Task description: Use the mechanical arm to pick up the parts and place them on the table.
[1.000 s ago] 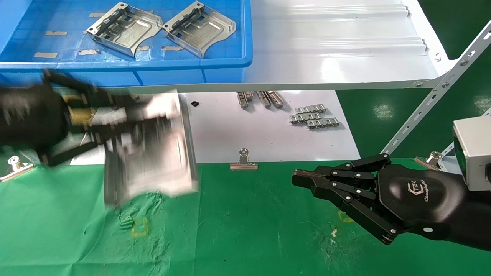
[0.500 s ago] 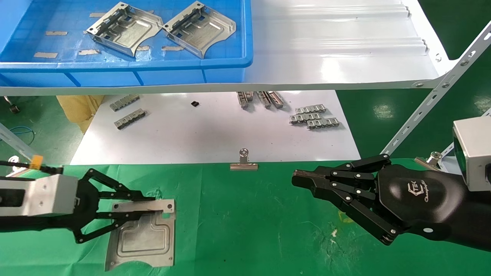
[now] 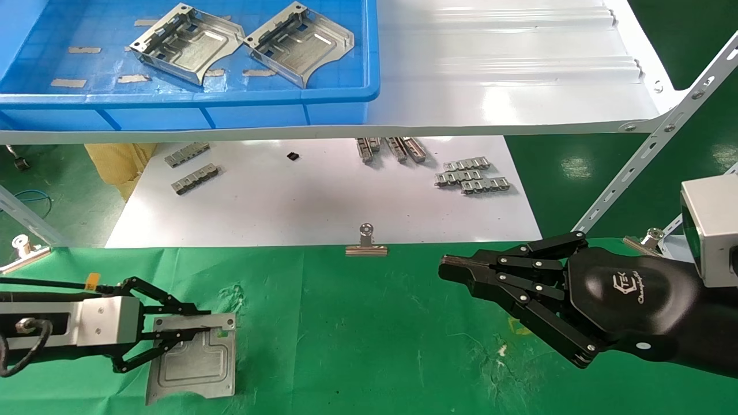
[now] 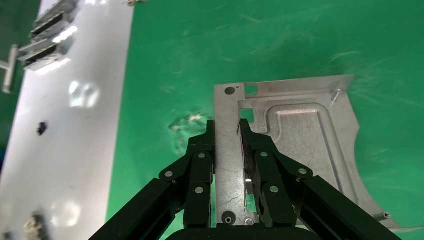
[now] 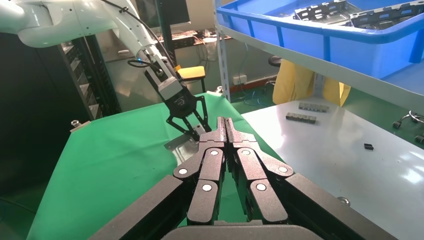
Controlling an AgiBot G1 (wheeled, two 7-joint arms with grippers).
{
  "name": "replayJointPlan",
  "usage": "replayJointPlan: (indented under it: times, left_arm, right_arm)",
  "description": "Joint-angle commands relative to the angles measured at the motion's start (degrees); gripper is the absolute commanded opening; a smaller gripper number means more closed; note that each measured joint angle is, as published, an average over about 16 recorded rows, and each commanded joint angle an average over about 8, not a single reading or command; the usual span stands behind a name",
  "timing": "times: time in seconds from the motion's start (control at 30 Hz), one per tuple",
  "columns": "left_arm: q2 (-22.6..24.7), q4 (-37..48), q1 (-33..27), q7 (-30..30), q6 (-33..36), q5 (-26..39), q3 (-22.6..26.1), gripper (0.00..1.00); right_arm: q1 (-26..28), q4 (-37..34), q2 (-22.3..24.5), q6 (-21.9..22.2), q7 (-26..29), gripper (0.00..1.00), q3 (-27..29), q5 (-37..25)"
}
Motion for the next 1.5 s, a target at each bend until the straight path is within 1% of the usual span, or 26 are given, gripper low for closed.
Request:
replayJointPlan:
  times: [0.03, 0.27, 0.33, 0.43, 0.47, 0.57, 0.67, 0.7, 0.73, 0.8, 1.2, 1.33, 1.5]
  left_arm:
    - [-0.02, -0.02, 0.62, 0.60, -1.10, 0.16, -0.12, 0.00]
    - [1.00, 0.50, 2.01, 3.08, -3.08, 0.75, 0.00, 0.01]
    - [1.31, 0.83, 2.29, 3.75, -3.41, 0.96, 0.10, 0.08]
    - [1.74, 1.51, 2.58, 4.96, -3.86, 1.32, 0.22, 0.25]
    - [1.88, 1.79, 2.65, 5.40, -4.02, 1.43, 0.24, 0.33]
    - [2.23, 2.56, 2.73, 6.61, -4.32, 1.63, 0.24, 0.65]
    - [2.50, 3.19, 2.68, 7.54, -4.32, 1.60, 0.19, 0.87]
    - [2.56, 3.35, 2.65, 7.80, -4.27, 1.57, 0.17, 0.94]
    - [2.60, 3.49, 2.61, 7.99, -4.21, 1.53, 0.15, 0.98]
    - [2.64, 3.67, 2.50, 8.28, -4.04, 1.44, 0.11, 1.00]
    - [2.00, 3.26, 2.06, 7.65, -3.39, 0.25, -0.51, 1.00]
    - [1.28, 2.41, 1.65, 5.88, -1.65, -2.61, -1.51, 1.00]
    - [0.68, 1.69, 1.28, 1.39, 3.24, -9.83, -3.27, 1.00]
  right_arm:
    - [0.00, 0.00, 0.00, 0.00, 0.00, 0.00, 0.00, 0.00]
    - [0.00, 0.00, 0.00, 0.00, 0.00, 0.00, 0.00, 0.00]
    - [0.00, 0.00, 0.00, 0.00, 0.00, 0.00, 0.00, 0.00]
    - [0.00, 0.00, 0.00, 0.00, 0.00, 0.00, 0.00, 0.00]
    - [0.00, 0.00, 0.00, 0.00, 0.00, 0.00, 0.00, 0.00]
    - [0.00, 0.00, 0.00, 0.00, 0.00, 0.00, 0.00, 0.00]
    - [0.00, 0.00, 0.00, 0.00, 0.00, 0.00, 0.00, 0.00]
    - [0.00, 0.00, 0.00, 0.00, 0.00, 0.00, 0.00, 0.00]
    - [0.00, 0.00, 0.00, 0.00, 0.00, 0.00, 0.00, 0.00]
    - [0.00, 0.00, 0.00, 0.00, 0.00, 0.00, 0.00, 0.00]
    - [0.00, 0.00, 0.00, 0.00, 0.00, 0.00, 0.00, 0.00]
    - [0.00, 0.00, 0.00, 0.00, 0.00, 0.00, 0.00, 0.00]
    - [0.00, 0.00, 0.00, 0.00, 0.00, 0.00, 0.00, 0.00]
